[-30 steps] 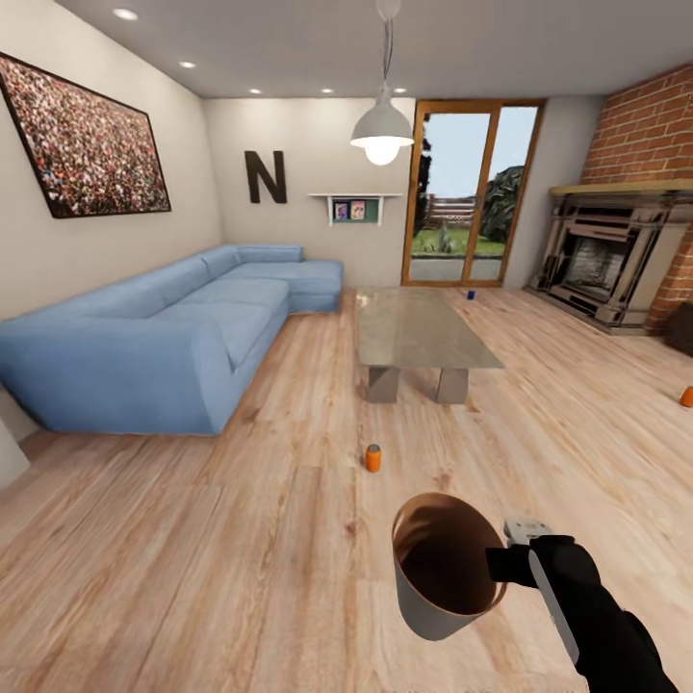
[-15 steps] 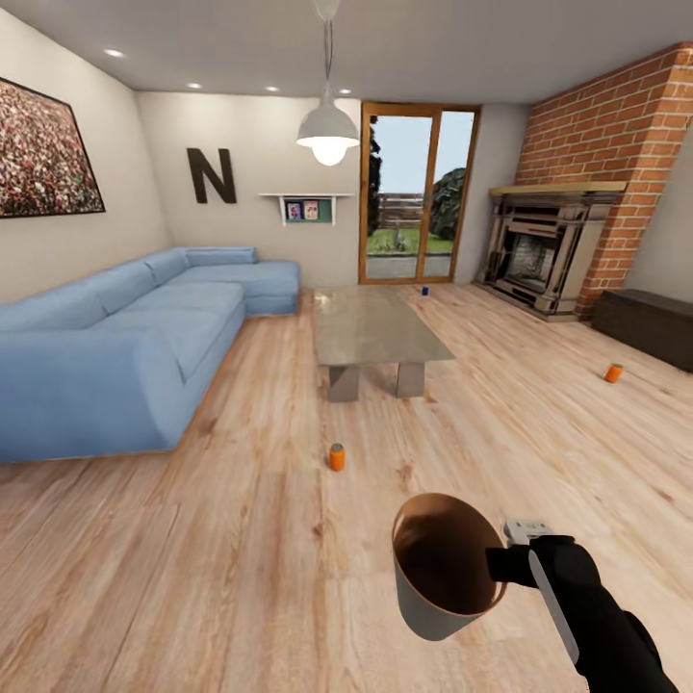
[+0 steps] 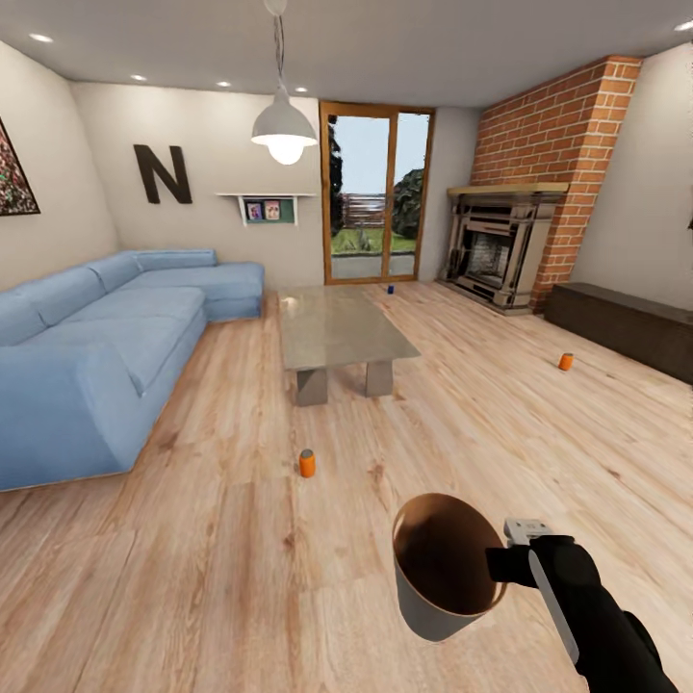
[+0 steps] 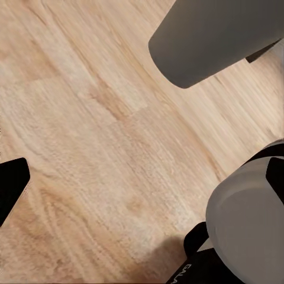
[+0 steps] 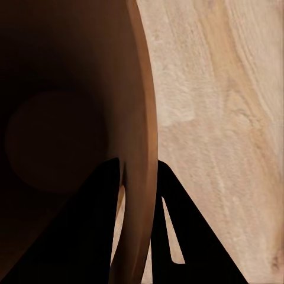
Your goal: Put the three can of soda from the living room inside the tash can in the kitchen.
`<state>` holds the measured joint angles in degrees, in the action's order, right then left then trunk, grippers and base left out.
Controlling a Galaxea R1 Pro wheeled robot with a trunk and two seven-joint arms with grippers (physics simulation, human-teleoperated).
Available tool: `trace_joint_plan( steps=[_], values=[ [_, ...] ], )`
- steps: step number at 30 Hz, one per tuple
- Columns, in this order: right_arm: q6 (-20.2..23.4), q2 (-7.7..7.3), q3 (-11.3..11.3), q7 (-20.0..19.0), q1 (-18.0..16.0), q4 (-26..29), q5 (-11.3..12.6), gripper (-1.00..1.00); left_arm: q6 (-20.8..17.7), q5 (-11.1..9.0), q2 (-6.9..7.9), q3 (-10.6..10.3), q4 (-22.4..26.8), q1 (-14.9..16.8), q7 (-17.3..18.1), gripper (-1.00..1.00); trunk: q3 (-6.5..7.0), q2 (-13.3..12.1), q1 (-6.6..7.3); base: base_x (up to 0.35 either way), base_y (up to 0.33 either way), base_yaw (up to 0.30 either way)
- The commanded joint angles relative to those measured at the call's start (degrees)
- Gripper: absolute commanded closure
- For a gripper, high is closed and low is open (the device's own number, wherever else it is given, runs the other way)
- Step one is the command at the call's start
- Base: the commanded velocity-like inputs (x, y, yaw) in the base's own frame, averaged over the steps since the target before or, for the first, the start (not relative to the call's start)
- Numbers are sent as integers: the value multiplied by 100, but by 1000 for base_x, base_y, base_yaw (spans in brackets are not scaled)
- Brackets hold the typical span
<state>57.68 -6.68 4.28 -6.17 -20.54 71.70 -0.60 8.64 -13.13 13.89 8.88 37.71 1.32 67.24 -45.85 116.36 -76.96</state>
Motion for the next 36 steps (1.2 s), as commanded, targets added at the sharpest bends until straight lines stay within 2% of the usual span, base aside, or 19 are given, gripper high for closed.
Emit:
trace_joint_plan(
  steps=[1, 36],
  values=[
    [2, 0, -1, -26, -2, 2, 112, 100, -1, 1, 0, 0, 0, 0, -2, -100, 1, 0, 0, 299, 0, -41],
    [0, 9, -6, -27, -2, -7, 110, 100, -10, 3, 0, 2, 0, 0, -9, -100, 1, 0, 0, 340, 0, -3]
  ],
)
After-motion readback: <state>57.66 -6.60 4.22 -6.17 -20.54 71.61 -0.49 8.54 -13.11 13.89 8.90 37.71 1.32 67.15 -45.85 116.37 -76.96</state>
